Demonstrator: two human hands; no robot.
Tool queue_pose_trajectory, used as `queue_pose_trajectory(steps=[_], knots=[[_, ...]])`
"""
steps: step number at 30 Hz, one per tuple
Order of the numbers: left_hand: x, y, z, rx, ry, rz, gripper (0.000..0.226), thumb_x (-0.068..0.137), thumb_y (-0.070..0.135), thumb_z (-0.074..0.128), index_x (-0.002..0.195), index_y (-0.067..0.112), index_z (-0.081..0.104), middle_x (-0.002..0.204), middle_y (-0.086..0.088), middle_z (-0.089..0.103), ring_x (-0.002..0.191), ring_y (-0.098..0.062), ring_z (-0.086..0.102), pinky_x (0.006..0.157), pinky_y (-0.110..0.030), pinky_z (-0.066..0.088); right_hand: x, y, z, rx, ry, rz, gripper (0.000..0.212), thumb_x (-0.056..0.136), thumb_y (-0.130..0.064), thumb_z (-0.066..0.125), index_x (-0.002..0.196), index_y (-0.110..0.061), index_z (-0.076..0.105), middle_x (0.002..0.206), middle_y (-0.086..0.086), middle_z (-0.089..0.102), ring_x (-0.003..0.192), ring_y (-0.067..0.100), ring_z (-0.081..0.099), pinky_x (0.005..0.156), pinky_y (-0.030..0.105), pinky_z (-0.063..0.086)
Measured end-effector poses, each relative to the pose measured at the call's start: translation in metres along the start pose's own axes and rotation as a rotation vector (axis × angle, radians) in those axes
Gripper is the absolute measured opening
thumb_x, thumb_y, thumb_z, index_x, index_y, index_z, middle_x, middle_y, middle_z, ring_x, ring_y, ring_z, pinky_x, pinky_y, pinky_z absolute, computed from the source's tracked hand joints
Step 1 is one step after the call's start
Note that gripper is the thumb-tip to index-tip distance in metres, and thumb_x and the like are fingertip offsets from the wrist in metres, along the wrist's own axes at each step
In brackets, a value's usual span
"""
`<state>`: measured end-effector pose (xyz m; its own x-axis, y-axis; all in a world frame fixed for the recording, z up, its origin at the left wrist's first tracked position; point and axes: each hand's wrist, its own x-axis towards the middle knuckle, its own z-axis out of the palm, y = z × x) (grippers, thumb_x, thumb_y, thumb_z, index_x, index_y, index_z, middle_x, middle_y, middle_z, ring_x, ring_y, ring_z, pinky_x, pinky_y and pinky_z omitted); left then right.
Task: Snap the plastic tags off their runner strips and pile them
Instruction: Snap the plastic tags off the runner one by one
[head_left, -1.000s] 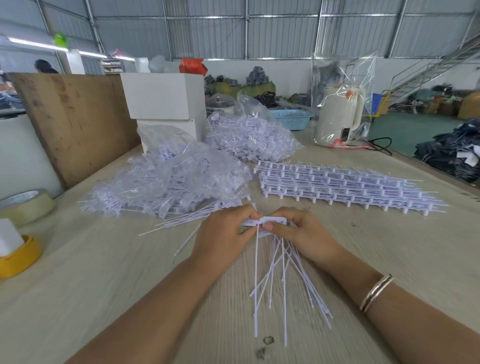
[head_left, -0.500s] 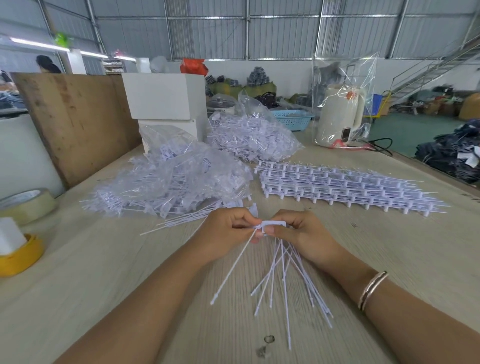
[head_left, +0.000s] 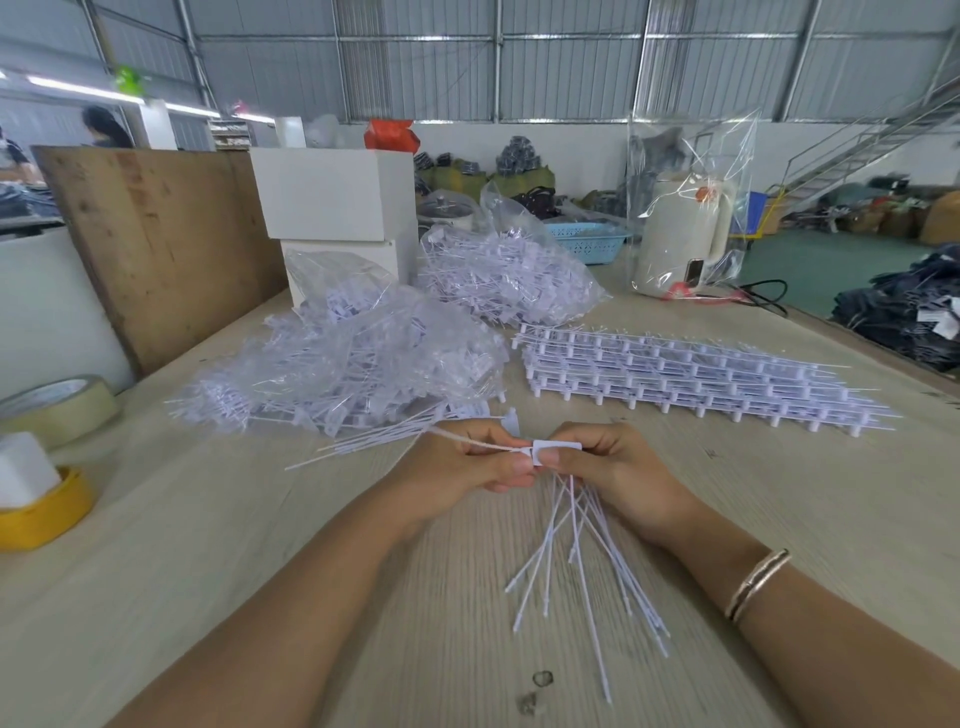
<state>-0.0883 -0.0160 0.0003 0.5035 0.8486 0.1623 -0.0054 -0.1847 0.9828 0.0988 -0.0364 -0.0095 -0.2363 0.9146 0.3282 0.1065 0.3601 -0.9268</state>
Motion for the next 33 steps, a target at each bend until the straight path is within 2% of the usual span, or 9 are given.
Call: queue_pose_trajectory(steps=[5, 9, 14, 18, 22, 25, 29, 31, 33], knots=[[0.001, -0.006, 0.003, -0.071, -0.012, 0.016, 0.005, 0.072, 0.024, 0.071, 0.076, 0.023, 0.073, 0.092, -0.007, 0.074, 0.09, -0.023, 0.071, 0.07, -0.02, 0.053, 0.002, 0.002, -0.002, 0.087, -0.004, 0.006, 0.012, 0.079, -0.02, 0.067, 0.071, -0.023, 0.076, 0.058, -0.009, 0.061, 0.054, 0.004, 0.047, 0.054, 0.012, 0.038], [0.004, -0.009, 0.004, -0.225, 0.012, 0.021, 0.006, 0.068, 0.019, 0.07, 0.072, 0.023, 0.074, 0.097, -0.007, 0.073, 0.095, -0.021, 0.069, 0.076, -0.02, 0.052, 0.003, -0.001, -0.014, 0.485, 0.114, 0.014, 0.016, 0.08, -0.013, 0.061, 0.08, -0.015, 0.078, 0.071, 0.0, 0.072, 0.055, 0.009, 0.06, 0.061, 0.02, 0.05], [0.011, -0.014, 0.008, 0.031, 0.275, 0.057, 0.016, 0.076, 0.009, 0.074, 0.081, 0.024, 0.071, 0.091, 0.005, 0.074, 0.085, -0.007, 0.068, 0.073, -0.013, 0.048, 0.006, 0.007, -0.015, -0.085, 0.178, 0.064, 0.013, 0.085, -0.014, 0.065, 0.074, -0.015, 0.072, 0.074, 0.001, 0.064, 0.066, 0.008, 0.057, 0.062, 0.015, 0.043], [0.015, -0.023, 0.003, 0.342, 0.433, 0.102, 0.014, 0.079, 0.004, 0.071, 0.086, 0.016, 0.07, 0.096, -0.003, 0.069, 0.089, -0.014, 0.065, 0.081, -0.025, 0.049, 0.012, 0.013, -0.012, -0.588, 0.121, -0.021, 0.019, 0.087, -0.018, 0.066, 0.08, 0.0, 0.067, 0.082, 0.012, 0.058, 0.072, 0.017, 0.052, 0.063, 0.014, 0.036], [0.019, -0.027, 0.001, 0.653, 0.443, 0.218, 0.022, 0.079, -0.006, 0.065, 0.09, 0.013, 0.07, 0.099, -0.002, 0.057, 0.089, -0.013, 0.057, 0.077, -0.022, 0.044, 0.016, 0.017, -0.01, -0.708, 0.173, -0.013, 0.015, 0.086, -0.023, 0.067, 0.093, -0.01, 0.071, 0.088, 0.002, 0.057, 0.076, 0.009, 0.051, 0.067, 0.017, 0.035], [0.021, -0.03, 0.003, 0.798, 0.428, 0.183, 0.032, 0.079, -0.008, 0.061, 0.098, 0.017, 0.068, 0.102, 0.005, 0.046, 0.09, -0.009, 0.052, 0.076, -0.016, 0.039, 0.02, 0.021, -0.007, -0.869, 0.199, 0.003, 0.029, 0.086, -0.029, 0.066, 0.113, -0.02, 0.066, 0.102, -0.001, 0.055, 0.088, 0.008, 0.054, 0.073, 0.014, 0.034], [0.019, -0.028, 0.001, 0.825, 0.429, 0.128, 0.045, 0.078, -0.01, 0.053, 0.11, 0.02, 0.063, 0.111, 0.006, 0.044, 0.099, -0.011, 0.053, 0.081, -0.02, 0.042, 0.019, 0.015, -0.005, -0.871, 0.344, -0.074, 0.024, 0.09, -0.028, 0.06, 0.112, -0.02, 0.067, 0.099, -0.008, 0.053, 0.093, 0.013, 0.058, 0.075, 0.018, 0.037], [0.015, -0.025, -0.002, 0.866, 0.461, 0.1, 0.042, 0.08, -0.002, 0.057, 0.116, 0.019, 0.059, 0.12, 0.002, 0.043, 0.104, -0.016, 0.052, 0.087, -0.029, 0.045, 0.014, 0.009, -0.011, -0.878, 0.388, 0.009, 0.023, 0.092, -0.035, 0.054, 0.109, -0.022, 0.064, 0.09, -0.009, 0.053, 0.084, 0.015, 0.059, 0.07, 0.024, 0.039], [0.011, -0.023, -0.003, 0.892, 0.499, 0.039, 0.038, 0.082, 0.01, 0.061, 0.118, 0.018, 0.053, 0.123, -0.001, 0.039, 0.107, -0.02, 0.05, 0.088, -0.036, 0.045, 0.007, 0.007, -0.019, -0.95, 0.285, 0.205, 0.03, 0.093, -0.045, 0.048, 0.114, -0.025, 0.053, 0.088, -0.004, 0.059, 0.078, 0.018, 0.06, 0.068, 0.029, 0.045]])
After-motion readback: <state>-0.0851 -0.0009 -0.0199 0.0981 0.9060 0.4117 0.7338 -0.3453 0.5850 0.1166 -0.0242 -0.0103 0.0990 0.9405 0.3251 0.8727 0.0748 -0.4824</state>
